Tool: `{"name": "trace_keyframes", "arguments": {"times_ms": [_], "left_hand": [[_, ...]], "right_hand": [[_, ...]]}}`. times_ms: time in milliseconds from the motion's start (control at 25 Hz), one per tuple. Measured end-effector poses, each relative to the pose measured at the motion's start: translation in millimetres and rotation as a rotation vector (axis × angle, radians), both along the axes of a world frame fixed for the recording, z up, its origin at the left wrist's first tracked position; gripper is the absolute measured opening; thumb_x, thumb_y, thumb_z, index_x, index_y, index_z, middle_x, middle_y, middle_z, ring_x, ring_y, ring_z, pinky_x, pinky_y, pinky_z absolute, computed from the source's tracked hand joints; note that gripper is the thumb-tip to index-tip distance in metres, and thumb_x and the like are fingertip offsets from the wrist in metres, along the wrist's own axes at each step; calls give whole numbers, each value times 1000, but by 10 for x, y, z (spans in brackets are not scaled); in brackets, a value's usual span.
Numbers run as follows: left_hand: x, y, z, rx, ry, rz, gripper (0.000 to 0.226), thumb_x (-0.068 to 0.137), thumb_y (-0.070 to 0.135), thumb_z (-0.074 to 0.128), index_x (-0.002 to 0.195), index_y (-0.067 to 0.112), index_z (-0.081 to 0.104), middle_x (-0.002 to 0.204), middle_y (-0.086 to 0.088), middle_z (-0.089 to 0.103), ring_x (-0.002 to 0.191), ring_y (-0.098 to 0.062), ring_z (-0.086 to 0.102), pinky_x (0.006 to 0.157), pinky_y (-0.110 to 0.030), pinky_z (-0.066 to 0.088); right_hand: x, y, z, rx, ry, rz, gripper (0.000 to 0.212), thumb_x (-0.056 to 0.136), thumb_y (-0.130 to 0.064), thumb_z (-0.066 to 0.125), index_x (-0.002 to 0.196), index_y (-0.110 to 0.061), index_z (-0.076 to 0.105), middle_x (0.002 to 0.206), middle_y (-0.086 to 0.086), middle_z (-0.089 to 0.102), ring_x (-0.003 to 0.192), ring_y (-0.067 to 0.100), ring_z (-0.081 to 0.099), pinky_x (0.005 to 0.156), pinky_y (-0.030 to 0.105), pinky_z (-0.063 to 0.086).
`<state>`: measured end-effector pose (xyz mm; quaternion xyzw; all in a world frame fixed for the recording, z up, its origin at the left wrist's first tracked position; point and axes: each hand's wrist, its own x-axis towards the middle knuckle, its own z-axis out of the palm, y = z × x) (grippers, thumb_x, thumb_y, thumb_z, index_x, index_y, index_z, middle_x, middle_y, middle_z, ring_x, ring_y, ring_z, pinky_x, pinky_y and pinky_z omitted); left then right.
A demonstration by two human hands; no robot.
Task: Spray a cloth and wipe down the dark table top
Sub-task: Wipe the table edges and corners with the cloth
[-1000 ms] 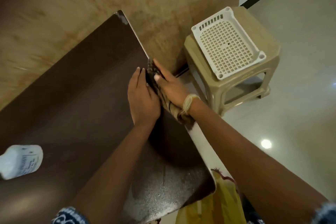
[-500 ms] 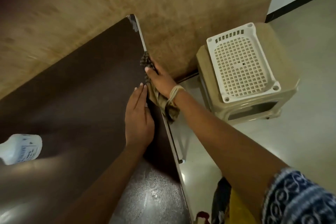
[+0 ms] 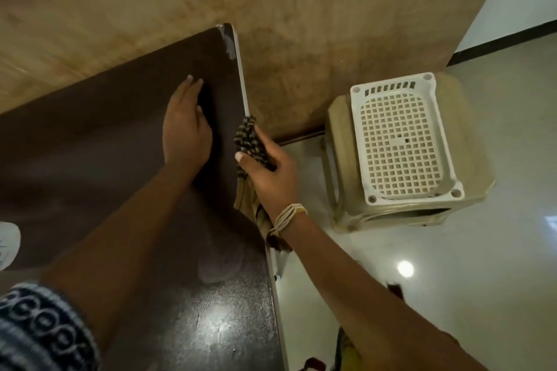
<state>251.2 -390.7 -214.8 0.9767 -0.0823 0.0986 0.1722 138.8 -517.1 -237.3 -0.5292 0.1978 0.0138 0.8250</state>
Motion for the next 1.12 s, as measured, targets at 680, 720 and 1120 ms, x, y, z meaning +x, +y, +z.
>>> {"name": "trace_keyframes", "arguments": {"times_ms": [680,720,1120], "left_hand": [[106,-81,-19,-70,85,46,48,100,21,35,147,20,40,156,0,35,147,-17,26,119,-44,23],[112,-76,-23,-89,86,57,46,100,24,33,146,20,43,154,0,38,146,-17,28,118,-46,25],[82,-85,3,-93,89,94,54,95,10,34,148,20,40,157,2,32,147,-14,23,121,-33,16]], "right_hand": [[1491,-153,409,-840,-480,60,50,97,-32,53,143,-14,47,140,16,47,130,27,45,108,35,38],[1521,-40,370,-1127,-478,242,51,99,-37,45,146,-18,42,149,15,39,139,30,34,114,42,30],[2455,-64,377,-1032,38,146,37,102,-30,44,137,-24,53,143,10,39,121,26,50,96,30,41]]}}
